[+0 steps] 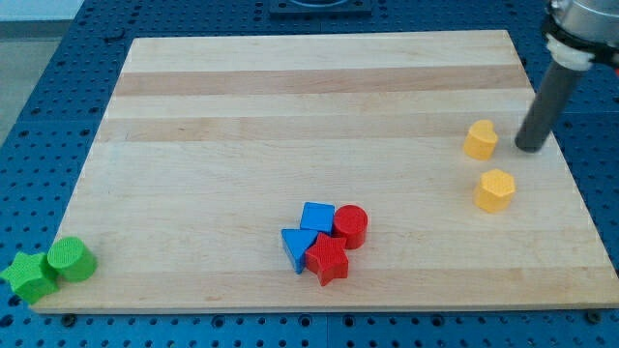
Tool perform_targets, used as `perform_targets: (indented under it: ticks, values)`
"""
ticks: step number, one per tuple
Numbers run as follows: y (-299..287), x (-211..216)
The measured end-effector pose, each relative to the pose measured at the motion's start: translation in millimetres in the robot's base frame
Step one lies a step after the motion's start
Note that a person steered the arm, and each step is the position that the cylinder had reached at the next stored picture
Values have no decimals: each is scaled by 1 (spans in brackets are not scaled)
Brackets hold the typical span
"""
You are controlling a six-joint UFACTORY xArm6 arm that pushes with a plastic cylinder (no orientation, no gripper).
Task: Move the yellow hexagon closer to the green circle
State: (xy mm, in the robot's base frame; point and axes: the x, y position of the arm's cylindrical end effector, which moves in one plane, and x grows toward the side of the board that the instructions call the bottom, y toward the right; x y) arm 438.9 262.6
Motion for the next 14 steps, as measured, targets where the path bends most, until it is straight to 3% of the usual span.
perform_targets:
  ticks: [1,3,9,14]
  values:
    - [4,44]
    - [-15,81]
    - [-62,76]
    - [-84,15]
